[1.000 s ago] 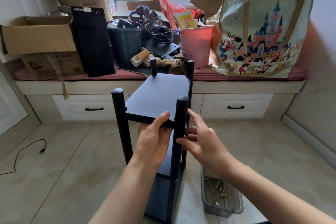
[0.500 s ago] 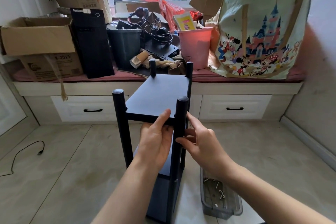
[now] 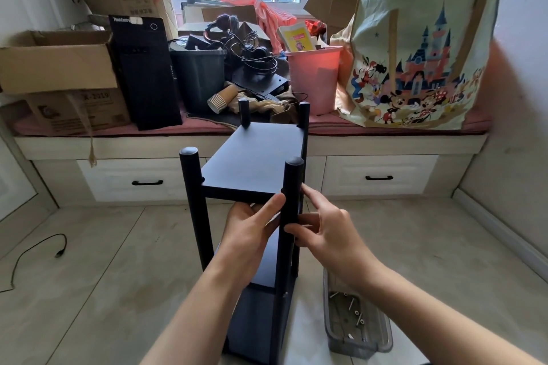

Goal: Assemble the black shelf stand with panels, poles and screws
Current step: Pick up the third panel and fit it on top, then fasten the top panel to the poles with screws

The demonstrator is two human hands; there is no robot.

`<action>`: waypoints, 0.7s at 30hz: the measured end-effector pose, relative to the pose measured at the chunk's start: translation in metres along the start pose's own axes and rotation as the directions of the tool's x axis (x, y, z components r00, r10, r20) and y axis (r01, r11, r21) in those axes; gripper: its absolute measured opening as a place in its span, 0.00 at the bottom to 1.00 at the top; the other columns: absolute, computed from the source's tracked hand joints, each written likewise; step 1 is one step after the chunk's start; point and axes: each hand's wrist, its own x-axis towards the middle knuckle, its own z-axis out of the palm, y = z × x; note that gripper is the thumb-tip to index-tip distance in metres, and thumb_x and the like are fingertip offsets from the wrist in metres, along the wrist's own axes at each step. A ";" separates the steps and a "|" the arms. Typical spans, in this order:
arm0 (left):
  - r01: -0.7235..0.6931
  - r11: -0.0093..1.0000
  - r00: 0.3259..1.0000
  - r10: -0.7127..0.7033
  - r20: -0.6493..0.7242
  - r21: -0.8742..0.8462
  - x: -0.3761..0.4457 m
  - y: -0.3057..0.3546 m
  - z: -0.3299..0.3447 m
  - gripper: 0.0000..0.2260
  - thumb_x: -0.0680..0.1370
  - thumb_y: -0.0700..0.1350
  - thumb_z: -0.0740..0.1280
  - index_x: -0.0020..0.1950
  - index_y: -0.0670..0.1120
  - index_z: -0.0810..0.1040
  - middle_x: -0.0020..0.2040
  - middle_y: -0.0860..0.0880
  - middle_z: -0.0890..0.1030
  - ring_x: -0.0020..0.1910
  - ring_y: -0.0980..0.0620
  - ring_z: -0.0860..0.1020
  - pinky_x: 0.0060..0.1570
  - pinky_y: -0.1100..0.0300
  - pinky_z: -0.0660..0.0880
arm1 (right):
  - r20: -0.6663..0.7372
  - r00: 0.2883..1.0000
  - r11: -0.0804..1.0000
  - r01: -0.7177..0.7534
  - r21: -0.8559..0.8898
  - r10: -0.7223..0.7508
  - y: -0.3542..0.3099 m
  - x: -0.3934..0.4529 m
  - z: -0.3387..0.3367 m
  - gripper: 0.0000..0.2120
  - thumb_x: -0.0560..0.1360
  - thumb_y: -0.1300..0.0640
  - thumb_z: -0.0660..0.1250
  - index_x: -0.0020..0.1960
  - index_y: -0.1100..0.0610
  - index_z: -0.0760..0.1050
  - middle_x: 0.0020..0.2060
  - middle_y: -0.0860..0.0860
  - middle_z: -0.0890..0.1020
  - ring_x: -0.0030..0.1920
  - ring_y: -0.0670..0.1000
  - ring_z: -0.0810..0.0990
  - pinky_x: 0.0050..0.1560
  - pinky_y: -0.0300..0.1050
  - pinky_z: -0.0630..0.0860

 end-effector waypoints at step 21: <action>-0.104 0.994 0.987 0.098 -0.128 -0.040 0.035 -0.032 0.030 0.25 0.69 0.43 0.74 0.65 0.39 0.78 0.52 0.45 0.85 0.57 0.44 0.83 0.64 0.48 0.77 | -0.061 0.956 0.935 -0.292 -0.200 0.286 0.073 0.015 -0.050 0.04 0.75 0.55 0.72 0.48 0.55 0.83 0.39 0.49 0.86 0.42 0.44 0.85 0.50 0.45 0.82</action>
